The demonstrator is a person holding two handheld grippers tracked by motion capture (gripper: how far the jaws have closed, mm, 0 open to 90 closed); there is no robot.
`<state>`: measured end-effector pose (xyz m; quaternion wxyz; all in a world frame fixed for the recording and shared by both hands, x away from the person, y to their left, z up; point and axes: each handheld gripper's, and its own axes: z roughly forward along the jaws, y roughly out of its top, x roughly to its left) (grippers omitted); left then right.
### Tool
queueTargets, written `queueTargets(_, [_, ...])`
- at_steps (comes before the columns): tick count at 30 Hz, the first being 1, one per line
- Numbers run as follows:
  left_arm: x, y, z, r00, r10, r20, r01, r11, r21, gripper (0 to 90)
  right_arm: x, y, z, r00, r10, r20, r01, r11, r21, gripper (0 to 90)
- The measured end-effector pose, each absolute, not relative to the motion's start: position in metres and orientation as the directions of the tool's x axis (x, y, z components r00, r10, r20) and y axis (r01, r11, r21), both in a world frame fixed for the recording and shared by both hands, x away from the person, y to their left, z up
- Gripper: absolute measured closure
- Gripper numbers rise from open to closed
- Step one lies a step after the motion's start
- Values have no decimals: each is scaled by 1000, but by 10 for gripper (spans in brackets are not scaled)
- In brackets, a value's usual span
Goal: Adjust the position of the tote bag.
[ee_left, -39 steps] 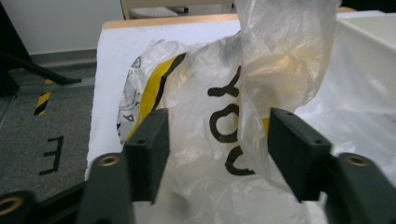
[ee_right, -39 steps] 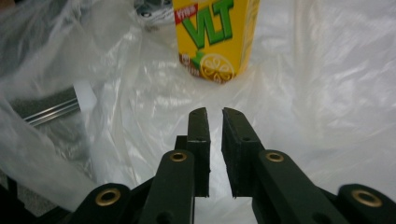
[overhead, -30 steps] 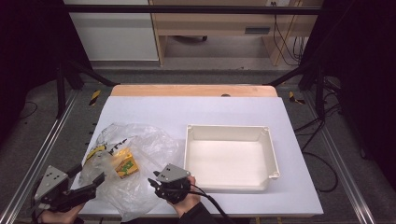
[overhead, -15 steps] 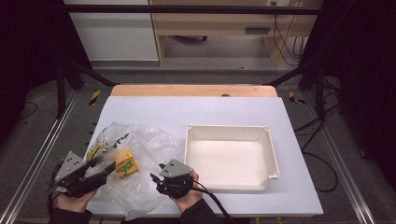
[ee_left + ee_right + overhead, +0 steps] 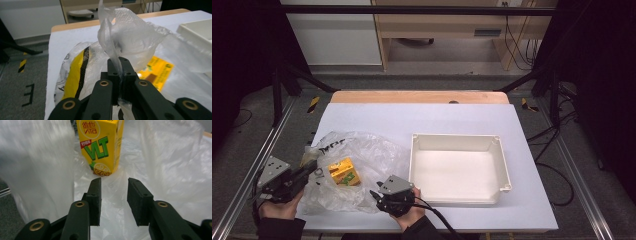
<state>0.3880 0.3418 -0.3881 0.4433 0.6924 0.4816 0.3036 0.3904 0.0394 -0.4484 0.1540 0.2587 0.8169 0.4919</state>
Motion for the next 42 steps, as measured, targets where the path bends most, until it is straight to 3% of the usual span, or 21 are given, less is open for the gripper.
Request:
queueTargets(5, [403,354,-412,304,952,-33,482,-124,868,878,389,43,-454,-828,560,12,276,390,879,676])
queueTargets(16, [410,355,-439,302,953,-37,572,-150,806,878,387,34,-446,-827,562,26,268,354,896,709])
queueTargets(19, [405,356,-441,305,952,-32,580,-159,799,878,387,29,-435,-828,559,36,266,336,904,825])
queueTargets(20, [405,356,-441,305,952,-32,580,-159,799,878,387,29,-435,-828,559,36,266,336,904,825])
queueTargets(21, [404,355,-441,305,952,-39,582,-154,799,878,386,29,-429,-832,553,38,260,330,907,896])
queueTargets(32, [397,338,-452,350,937,8,617,-237,750,878,382,44,-407,-861,501,82,245,267,932,859])
queueTargets(36, [391,334,-454,351,937,4,624,-237,745,877,371,64,-426,-893,441,91,260,340,904,900])
queueTargets(42, [393,335,-457,343,939,1,633,-232,739,871,364,74,-463,-897,430,102,299,423,855,900])
